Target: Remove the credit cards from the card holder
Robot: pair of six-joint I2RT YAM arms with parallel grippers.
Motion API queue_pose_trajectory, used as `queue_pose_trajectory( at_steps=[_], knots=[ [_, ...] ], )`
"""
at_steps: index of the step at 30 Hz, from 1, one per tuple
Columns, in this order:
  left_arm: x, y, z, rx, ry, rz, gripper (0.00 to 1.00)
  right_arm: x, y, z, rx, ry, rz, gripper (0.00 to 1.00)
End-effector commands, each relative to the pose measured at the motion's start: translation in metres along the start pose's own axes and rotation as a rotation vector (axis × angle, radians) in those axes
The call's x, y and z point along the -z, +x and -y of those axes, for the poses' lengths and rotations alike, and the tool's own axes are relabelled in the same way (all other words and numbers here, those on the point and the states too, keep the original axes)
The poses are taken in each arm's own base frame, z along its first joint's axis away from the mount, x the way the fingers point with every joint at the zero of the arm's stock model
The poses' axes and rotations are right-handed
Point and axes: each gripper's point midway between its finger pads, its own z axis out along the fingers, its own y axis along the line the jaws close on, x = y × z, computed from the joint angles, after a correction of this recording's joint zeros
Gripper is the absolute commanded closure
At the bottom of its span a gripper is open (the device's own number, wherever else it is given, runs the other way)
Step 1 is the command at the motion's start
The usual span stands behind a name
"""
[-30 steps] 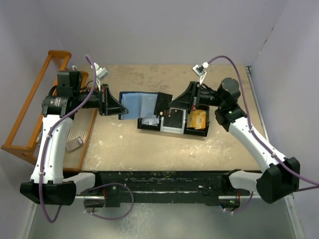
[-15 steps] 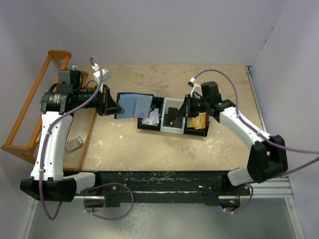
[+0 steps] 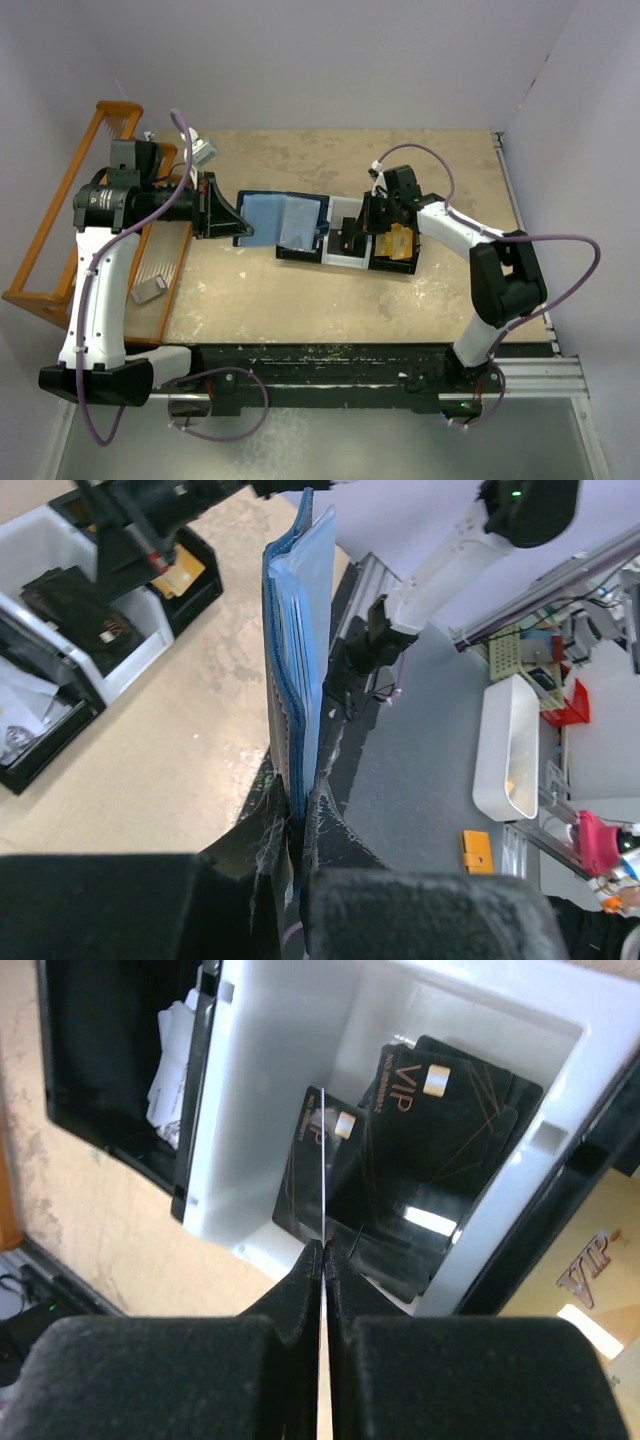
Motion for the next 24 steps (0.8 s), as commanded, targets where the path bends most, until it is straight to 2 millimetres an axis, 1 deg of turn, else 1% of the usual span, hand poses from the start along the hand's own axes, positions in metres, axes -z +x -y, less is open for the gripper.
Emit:
queue_pose_trajectory(
  at_steps=[1, 5, 8, 9, 12, 14, 17, 19, 22, 24],
  knots=[
    [0.006, -0.013, 0.04, -0.087, 0.139, 0.054, 1.0, -0.007, -0.028, -0.009, 0.067, 0.041, 0.083, 1.0],
    [0.007, -0.014, 0.045, -0.083, 0.156, 0.057, 1.0, -0.01, -0.026, -0.001, 0.068, 0.087, 0.076, 1.0],
    [0.008, -0.015, 0.047, -0.084, 0.165, 0.06, 1.0, -0.007, -0.028, 0.003, 0.075, 0.115, 0.085, 1.0],
    [0.008, -0.015, 0.047, -0.086, 0.165, 0.061, 1.0, -0.006, -0.03, 0.002, 0.077, 0.116, 0.09, 0.98],
    [0.008, -0.016, 0.049, -0.086, 0.176, 0.064, 1.0, 0.002, -0.032, -0.002, 0.073, 0.122, 0.088, 0.82],
    [0.009, -0.017, 0.053, -0.103, 0.186, 0.07, 1.0, 0.012, -0.039, -0.013, 0.084, 0.1, 0.106, 0.73],
    [0.01, -0.018, 0.055, -0.135, 0.182, 0.077, 1.0, 0.043, -0.057, -0.039, 0.113, 0.047, 0.185, 0.55],
    [0.01, -0.018, 0.056, -0.153, 0.175, 0.08, 1.0, 0.069, -0.069, -0.059, 0.134, 0.004, 0.248, 0.49],
    [0.01, -0.017, 0.054, -0.162, 0.169, 0.078, 1.0, 0.12, -0.084, -0.098, 0.178, -0.118, 0.377, 0.41],
    [0.01, -0.017, 0.054, -0.172, 0.164, 0.077, 1.0, 0.158, -0.088, -0.13, 0.214, -0.252, 0.48, 0.31]
  ],
)
